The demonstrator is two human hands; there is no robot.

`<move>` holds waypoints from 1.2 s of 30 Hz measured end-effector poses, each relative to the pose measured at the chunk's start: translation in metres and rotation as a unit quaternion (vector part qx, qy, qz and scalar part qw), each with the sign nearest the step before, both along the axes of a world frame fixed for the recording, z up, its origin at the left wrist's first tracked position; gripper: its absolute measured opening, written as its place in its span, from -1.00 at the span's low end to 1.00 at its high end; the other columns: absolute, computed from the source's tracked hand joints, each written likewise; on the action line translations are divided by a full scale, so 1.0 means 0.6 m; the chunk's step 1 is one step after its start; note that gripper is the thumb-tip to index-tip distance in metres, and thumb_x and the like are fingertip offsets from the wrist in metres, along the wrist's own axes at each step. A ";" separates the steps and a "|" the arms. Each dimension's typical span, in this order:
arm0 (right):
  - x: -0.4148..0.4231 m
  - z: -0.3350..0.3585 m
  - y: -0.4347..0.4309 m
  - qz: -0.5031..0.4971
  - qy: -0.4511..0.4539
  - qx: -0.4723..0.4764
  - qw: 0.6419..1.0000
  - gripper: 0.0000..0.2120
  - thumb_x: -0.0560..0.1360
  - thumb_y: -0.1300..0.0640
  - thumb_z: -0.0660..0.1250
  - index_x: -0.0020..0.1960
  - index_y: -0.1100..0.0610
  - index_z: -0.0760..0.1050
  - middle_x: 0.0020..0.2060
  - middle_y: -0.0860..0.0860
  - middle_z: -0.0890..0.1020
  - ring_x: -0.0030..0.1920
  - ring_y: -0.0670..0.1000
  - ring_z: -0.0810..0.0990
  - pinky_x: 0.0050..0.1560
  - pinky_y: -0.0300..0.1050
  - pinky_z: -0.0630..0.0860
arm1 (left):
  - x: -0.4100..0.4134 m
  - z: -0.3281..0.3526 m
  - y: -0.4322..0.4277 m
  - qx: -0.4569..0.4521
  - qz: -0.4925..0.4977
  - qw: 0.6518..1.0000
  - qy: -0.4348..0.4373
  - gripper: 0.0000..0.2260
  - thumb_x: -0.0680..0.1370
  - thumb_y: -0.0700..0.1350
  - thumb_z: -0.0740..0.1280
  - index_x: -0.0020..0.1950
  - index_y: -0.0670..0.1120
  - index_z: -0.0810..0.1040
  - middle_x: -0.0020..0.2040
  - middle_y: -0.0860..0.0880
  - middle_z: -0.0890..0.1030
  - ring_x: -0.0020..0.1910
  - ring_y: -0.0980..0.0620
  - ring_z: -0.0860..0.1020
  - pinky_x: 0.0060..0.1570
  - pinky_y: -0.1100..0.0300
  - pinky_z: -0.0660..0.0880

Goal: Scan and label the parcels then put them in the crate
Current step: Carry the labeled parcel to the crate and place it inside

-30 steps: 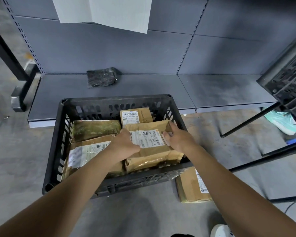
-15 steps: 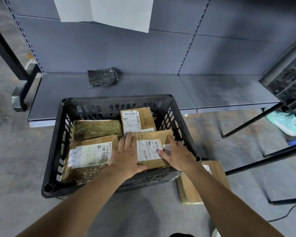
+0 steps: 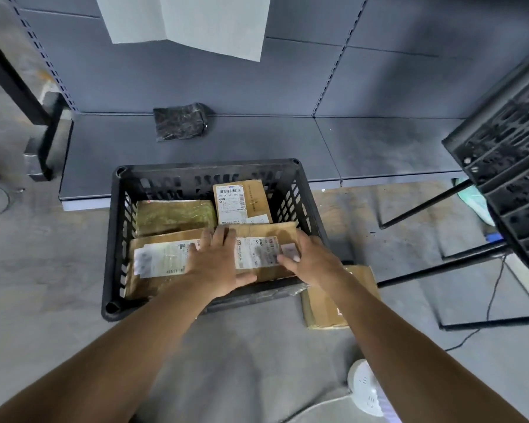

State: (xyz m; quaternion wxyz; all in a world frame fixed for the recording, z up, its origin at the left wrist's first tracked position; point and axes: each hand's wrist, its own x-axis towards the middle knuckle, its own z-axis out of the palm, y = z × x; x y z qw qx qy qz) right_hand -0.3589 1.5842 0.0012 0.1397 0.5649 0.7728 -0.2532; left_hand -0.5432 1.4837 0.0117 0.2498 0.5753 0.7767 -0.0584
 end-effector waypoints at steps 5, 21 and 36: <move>-0.007 0.208 -0.044 0.009 0.008 0.015 1.000 -0.18 0.53 -0.31 0.24 0.61 -0.03 -0.06 0.54 0.06 0.20 0.47 0.15 0.31 0.32 0.12 0.42 | 0.005 0.214 -0.046 -0.012 0.029 0.999 0.008 -0.05 0.42 0.40 0.28 0.58 -0.04 -0.10 0.59 -0.12 -0.05 0.56 -0.22 -0.07 0.45 -0.24 0.10; 0.077 0.855 -0.245 0.154 0.020 0.159 0.975 -0.19 0.53 -0.35 0.15 0.60 -0.04 -0.13 0.56 0.09 0.12 0.54 0.15 0.12 0.43 0.22 0.28 | 0.126 0.881 -0.268 0.030 0.117 0.989 0.090 -0.05 0.44 0.42 0.22 0.59 -0.01 -0.20 0.60 -0.09 -0.14 0.56 -0.20 -0.10 0.45 -0.20 0.10; -0.035 1.022 -0.542 0.238 0.081 0.201 0.947 -0.20 0.55 -0.35 0.13 0.60 -0.09 -0.20 0.60 0.06 -0.02 0.58 0.16 -0.02 0.50 0.32 0.10 | 0.039 1.038 -0.605 0.157 0.202 0.954 0.158 -0.16 0.47 0.45 0.06 0.58 0.03 -0.13 0.58 -0.07 -0.03 0.54 -0.16 -0.02 0.42 -0.19 0.21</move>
